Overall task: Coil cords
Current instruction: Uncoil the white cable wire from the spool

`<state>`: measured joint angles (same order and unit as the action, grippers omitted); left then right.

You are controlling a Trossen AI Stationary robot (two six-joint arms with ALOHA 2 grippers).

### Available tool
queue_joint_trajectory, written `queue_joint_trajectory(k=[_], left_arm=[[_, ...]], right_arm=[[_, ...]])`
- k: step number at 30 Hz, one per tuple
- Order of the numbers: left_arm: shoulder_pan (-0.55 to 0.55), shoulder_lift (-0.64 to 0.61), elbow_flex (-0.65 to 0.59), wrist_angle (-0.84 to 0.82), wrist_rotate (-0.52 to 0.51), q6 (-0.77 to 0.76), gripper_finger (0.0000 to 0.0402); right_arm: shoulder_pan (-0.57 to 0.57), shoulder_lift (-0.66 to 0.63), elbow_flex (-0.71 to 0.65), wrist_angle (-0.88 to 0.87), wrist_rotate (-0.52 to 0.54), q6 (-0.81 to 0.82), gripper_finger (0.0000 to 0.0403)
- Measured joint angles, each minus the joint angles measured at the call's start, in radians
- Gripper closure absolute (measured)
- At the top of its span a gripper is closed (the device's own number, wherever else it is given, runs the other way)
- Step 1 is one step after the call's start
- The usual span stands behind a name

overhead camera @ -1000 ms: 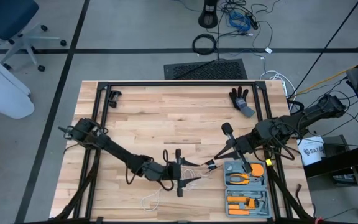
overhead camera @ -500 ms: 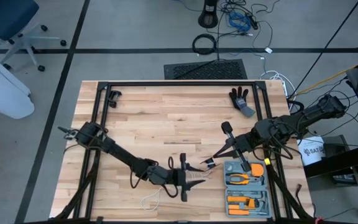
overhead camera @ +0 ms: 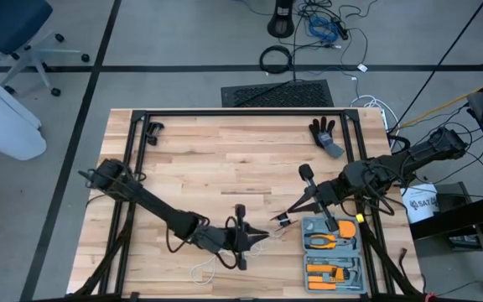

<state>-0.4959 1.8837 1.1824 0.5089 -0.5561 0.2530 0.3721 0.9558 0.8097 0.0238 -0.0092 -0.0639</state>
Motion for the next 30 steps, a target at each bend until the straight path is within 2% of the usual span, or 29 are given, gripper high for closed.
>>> queue_joint_trajectory(k=[3,12,14,16,21,24,27,30], left_arm=[[0.000,-0.040,0.000,-0.084,-0.002,-0.038,0.0395],[-0.002,-0.099,0.000,-0.159,0.013,-0.191,0.0386],[-0.002,-0.094,0.000,-0.157,0.080,-0.174,0.0364],[-0.004,-0.084,0.000,-0.150,0.096,-0.169,0.0331],[0.001,-0.076,0.000,-0.122,0.038,-0.168,0.0231],[0.009,-0.075,0.000,-0.127,0.013,-0.169,0.0185],[0.014,-0.075,0.000,-0.119,0.013,-0.170,0.0169],[0.018,-0.059,0.000,-0.091,0.025,-0.170,0.0174]], right_arm=[[0.000,0.000,0.000,-0.009,0.036,0.004,0.0403],[0.000,0.000,0.000,-0.010,0.042,0.011,0.0403],[0.000,0.000,0.000,-0.007,0.043,0.012,0.0403],[0.000,0.000,0.000,-0.007,0.043,0.012,0.0403],[0.000,0.000,0.000,-0.006,0.043,0.014,0.0403],[0.000,0.000,0.000,-0.006,0.043,0.014,0.0403],[0.000,0.000,0.000,-0.006,0.043,0.014,0.0403],[0.000,0.000,0.000,-0.006,0.043,0.011,0.0403]])
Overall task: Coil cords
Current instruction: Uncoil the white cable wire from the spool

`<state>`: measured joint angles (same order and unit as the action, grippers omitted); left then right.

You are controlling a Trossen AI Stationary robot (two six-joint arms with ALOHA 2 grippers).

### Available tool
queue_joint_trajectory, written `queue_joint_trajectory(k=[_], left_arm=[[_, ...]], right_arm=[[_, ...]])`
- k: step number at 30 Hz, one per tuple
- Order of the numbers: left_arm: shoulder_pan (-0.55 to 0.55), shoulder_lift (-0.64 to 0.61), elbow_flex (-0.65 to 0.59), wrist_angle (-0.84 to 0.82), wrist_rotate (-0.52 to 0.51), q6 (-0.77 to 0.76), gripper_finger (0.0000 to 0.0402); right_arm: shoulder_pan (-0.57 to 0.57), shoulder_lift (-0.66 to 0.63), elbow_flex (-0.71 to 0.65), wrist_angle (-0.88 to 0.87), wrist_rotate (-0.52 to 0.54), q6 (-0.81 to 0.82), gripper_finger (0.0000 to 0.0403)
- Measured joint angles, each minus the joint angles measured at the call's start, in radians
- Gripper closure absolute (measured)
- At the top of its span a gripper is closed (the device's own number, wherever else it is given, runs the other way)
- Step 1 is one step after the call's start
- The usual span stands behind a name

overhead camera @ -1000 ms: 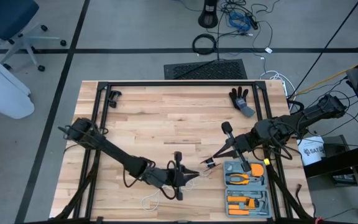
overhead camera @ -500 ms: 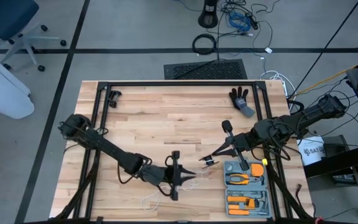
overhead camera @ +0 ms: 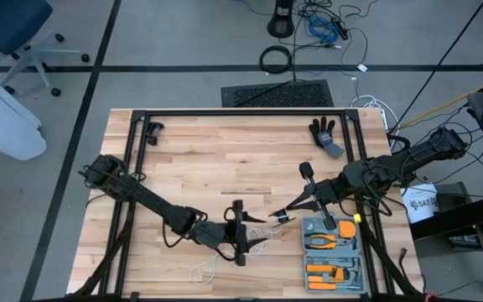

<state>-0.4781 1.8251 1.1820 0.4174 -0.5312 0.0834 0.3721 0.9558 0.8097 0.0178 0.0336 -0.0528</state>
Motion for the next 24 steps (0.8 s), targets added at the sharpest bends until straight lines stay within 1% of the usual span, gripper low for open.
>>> queue_joint_trajectory(k=[4,24], left_arm=[[0.003,0.035,0.000,0.086,0.034,0.004,0.0195],[0.020,0.041,0.000,0.074,0.032,0.001,0.0321]], right_arm=[[0.000,0.000,0.000,0.001,0.000,0.000,0.0403],[0.000,0.000,0.000,0.008,0.001,0.000,0.0403]])
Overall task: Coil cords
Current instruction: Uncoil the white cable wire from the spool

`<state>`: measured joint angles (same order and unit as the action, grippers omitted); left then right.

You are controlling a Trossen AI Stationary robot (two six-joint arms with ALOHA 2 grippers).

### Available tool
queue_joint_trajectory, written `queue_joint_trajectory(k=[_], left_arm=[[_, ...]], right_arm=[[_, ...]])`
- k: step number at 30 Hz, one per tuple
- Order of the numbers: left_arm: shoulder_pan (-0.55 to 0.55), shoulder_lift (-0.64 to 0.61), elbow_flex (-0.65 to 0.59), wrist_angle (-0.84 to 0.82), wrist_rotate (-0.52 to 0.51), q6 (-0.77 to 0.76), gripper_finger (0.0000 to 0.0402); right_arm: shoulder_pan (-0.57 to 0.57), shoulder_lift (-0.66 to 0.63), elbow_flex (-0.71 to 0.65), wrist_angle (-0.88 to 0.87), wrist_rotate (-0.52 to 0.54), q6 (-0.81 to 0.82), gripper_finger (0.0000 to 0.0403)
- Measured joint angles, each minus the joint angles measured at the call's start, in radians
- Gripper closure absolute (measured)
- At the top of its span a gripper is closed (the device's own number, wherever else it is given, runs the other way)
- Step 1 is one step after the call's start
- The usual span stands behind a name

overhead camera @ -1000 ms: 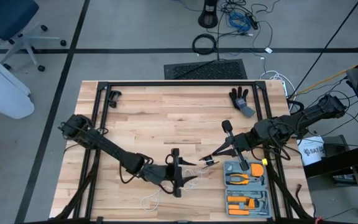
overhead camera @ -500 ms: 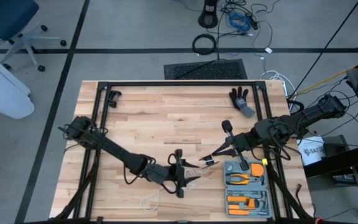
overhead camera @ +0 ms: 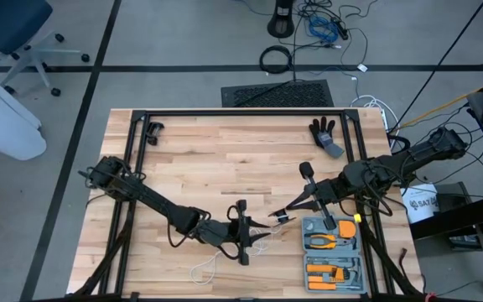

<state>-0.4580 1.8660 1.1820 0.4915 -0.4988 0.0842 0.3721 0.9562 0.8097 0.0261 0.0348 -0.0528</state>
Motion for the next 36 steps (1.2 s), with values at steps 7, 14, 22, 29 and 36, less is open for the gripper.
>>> queue_joint_trajectory(k=[7,14,22,29,36], left_arm=[[0.004,0.000,0.000,-0.003,-0.023,0.000,0.0393],[-0.009,-0.043,0.000,-0.086,-0.084,0.005,0.0397],[-0.080,-0.306,0.000,-0.472,-0.283,-0.158,0.0399],[-0.192,-0.456,0.000,-0.513,-0.407,-0.169,0.0400],[-0.212,-0.470,0.000,-0.399,-0.451,-0.081,0.0400]], right_arm=[[0.000,0.000,0.000,0.000,0.026,0.000,0.0403],[0.000,0.000,0.000,-0.001,0.032,0.005,0.0403],[0.001,0.009,0.000,-0.021,0.102,0.008,0.0403],[0.000,0.057,0.000,-0.024,0.291,0.007,0.0403],[0.000,0.142,0.000,0.018,0.424,0.013,0.0403]])
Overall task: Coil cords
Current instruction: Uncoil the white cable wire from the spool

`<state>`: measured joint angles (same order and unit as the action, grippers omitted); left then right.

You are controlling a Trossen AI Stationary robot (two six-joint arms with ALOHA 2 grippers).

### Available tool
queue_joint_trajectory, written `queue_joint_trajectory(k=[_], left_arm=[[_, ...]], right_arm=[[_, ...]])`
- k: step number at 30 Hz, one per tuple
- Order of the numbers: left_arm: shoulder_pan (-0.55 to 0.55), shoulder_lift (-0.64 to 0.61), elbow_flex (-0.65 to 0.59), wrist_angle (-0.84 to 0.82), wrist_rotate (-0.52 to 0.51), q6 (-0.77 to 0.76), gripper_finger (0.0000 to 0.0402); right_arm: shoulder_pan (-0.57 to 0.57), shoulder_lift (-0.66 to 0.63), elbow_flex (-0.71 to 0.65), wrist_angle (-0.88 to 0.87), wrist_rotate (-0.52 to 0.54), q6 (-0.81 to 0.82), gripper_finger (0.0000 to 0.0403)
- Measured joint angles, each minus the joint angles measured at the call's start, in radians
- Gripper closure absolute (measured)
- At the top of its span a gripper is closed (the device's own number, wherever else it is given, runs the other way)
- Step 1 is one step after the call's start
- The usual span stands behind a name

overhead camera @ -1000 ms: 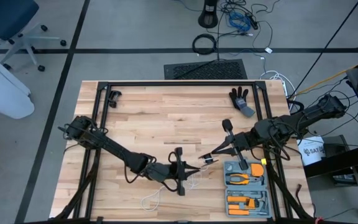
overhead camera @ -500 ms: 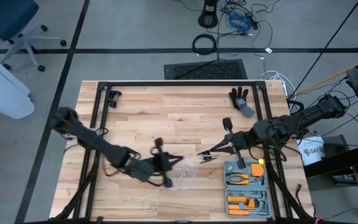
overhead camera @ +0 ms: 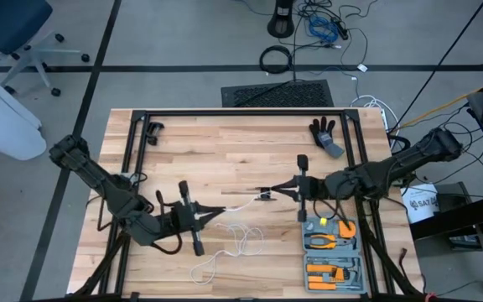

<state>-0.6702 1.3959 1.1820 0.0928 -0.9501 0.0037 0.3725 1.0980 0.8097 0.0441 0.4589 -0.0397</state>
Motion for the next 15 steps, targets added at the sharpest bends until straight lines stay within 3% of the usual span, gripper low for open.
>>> queue_joint_trajectory(k=[5,10,15], left_arm=[[0.036,0.068,0.001,0.144,0.119,0.038,0.0400],[0.081,0.162,0.001,0.278,0.320,0.038,0.0401],[0.111,0.270,0.001,0.386,0.447,0.029,0.0401]], right_arm=[[0.000,0.082,0.000,0.085,0.089,-0.019,0.0403],[-0.005,0.134,0.000,0.186,0.188,-0.047,0.0403],[-0.020,0.142,0.000,0.246,0.198,-0.066,0.0403]])
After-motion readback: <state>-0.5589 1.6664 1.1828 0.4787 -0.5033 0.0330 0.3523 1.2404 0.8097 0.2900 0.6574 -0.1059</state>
